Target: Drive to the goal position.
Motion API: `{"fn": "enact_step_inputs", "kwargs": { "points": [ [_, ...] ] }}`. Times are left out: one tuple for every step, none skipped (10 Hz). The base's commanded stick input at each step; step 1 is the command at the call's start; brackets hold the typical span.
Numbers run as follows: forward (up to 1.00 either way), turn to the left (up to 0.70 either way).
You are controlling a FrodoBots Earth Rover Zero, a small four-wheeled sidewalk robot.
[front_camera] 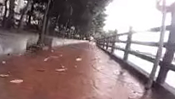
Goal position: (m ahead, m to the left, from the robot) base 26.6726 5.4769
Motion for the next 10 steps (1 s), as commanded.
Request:
{"fn": "enact_step_inputs", "kwargs": {
  "points": [
    [0.50,0.00],
    [0.50,0.00],
    [0.50,0.00],
    [0.50,0.00],
    [0.50,0.00],
    [0.50,0.00],
    [0.50,0.00],
    [0.50,0.00],
    [0.50,0.00],
    [0.50,0.00]
  ]
}}
